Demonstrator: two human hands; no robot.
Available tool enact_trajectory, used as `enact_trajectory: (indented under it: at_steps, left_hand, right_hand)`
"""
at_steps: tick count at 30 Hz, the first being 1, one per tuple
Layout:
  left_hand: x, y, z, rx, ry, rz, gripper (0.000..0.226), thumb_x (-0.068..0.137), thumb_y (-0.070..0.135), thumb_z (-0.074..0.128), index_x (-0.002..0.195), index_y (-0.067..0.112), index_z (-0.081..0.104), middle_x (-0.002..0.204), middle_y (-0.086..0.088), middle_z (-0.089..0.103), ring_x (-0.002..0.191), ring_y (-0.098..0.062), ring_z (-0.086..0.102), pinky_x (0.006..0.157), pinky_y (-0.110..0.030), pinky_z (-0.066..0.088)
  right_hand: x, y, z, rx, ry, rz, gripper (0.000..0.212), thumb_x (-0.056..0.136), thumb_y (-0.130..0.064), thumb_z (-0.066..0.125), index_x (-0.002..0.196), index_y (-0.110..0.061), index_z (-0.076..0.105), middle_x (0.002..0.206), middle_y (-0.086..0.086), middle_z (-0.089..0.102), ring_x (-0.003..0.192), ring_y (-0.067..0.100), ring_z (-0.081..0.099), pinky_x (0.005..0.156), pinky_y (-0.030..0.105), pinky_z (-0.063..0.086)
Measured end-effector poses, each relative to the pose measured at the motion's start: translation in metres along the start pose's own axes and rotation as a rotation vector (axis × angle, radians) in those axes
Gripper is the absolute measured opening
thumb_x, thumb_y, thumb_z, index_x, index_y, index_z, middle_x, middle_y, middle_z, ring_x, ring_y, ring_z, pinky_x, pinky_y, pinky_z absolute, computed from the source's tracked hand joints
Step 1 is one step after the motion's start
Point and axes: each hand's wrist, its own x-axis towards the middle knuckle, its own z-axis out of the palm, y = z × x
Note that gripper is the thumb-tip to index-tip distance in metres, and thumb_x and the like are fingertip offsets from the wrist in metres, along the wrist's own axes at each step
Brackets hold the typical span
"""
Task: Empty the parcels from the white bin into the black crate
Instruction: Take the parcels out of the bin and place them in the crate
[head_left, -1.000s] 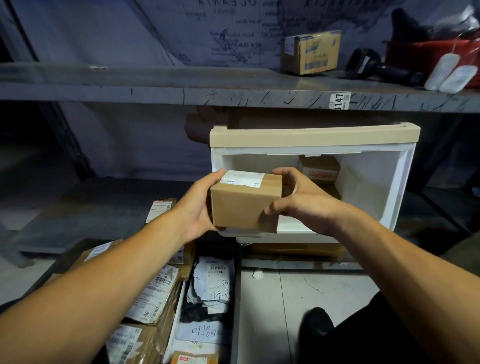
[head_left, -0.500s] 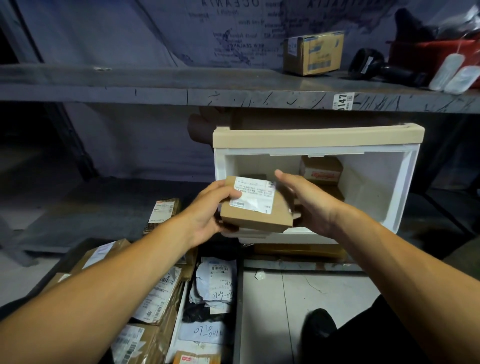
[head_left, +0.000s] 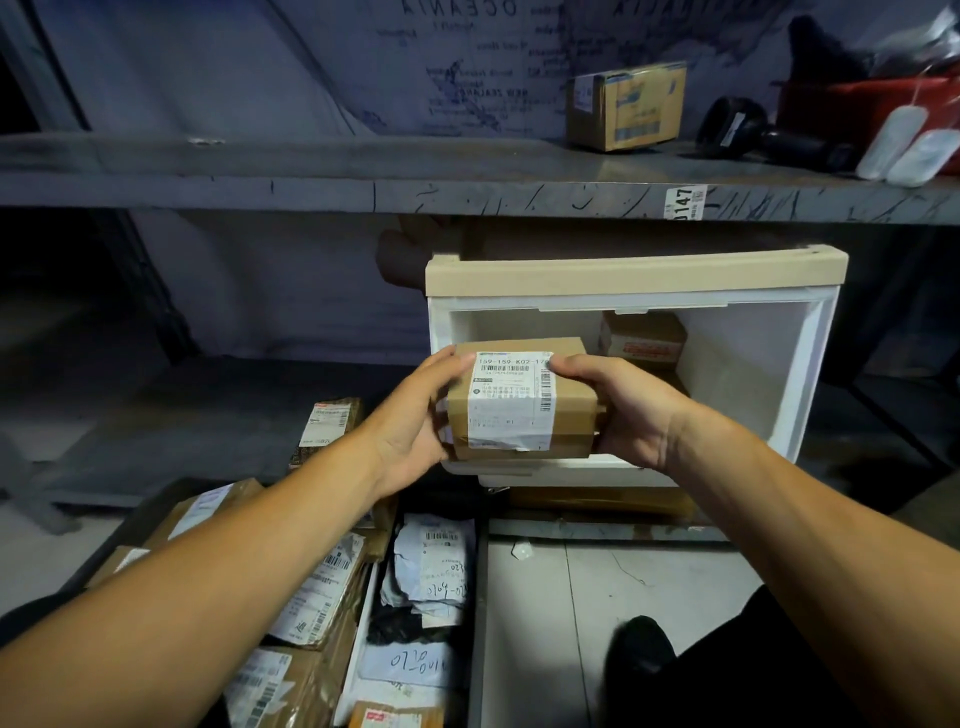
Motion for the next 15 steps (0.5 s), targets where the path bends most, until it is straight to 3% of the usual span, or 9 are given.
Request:
enact_trajectory:
  at_steps: [2,4,8,12,15]
  left_hand:
    - [-0.001,-0.001,0.000,0.050,0.024,-0.063,0.035,0.093,0.045,0.059,0.120,0.026,0.070,0.121,-0.009,0.073,0.111,-0.032,0.068,0.092,-0.055,0.052]
    - [-0.001,-0.003,-0.003,0.045,0.109,-0.068,0.027,0.095,0.039,0.059,0.114,0.023,0.071,0.120,-0.011,0.072,0.112,-0.033,0.067,0.089,-0.055,0.055]
    - [-0.006,-0.004,-0.008,0.070,0.203,-0.025,0.027,0.096,0.029,0.061,0.118,0.015,0.070,0.120,-0.014,0.072,0.118,-0.033,0.064,0.095,-0.054,0.054]
    - [-0.016,-0.003,-0.019,0.106,0.261,-0.013,0.027,0.097,0.027,0.059,0.117,0.015,0.070,0.112,-0.012,0.075,0.115,-0.030,0.067,0.094,-0.049,0.056]
    - [-0.025,0.002,-0.032,0.123,0.292,-0.002,0.028,0.097,0.025,0.057,0.119,0.012,0.069,0.111,-0.013,0.075,0.112,-0.030,0.068,0.092,-0.049,0.056]
  right_hand:
    - [0.000,0.000,0.004,0.007,-0.009,-0.055,0.032,0.095,-0.029,0.065,0.124,-0.017,0.066,0.114,0.008,0.076,0.112,0.028,0.067,0.100,0.051,0.052]
    - [0.002,0.001,0.006,-0.002,0.016,-0.095,0.040,0.092,-0.026,0.071,0.129,-0.016,0.061,0.115,0.010,0.075,0.112,0.030,0.068,0.099,0.054,0.053]
    - [0.004,0.007,0.011,-0.068,0.024,-0.032,0.043,0.089,-0.033,0.075,0.125,-0.012,0.065,0.103,0.008,0.079,0.099,0.026,0.072,0.079,0.045,0.060]
    - [0.002,0.012,0.024,-0.137,0.007,-0.015,0.043,0.089,-0.032,0.076,0.120,-0.005,0.065,0.090,0.008,0.079,0.093,0.027,0.073,0.086,0.050,0.059]
    - [0.003,0.013,0.039,-0.124,0.001,-0.023,0.037,0.093,-0.030,0.071,0.121,-0.007,0.065,0.092,0.010,0.079,0.094,0.028,0.072,0.084,0.049,0.059]
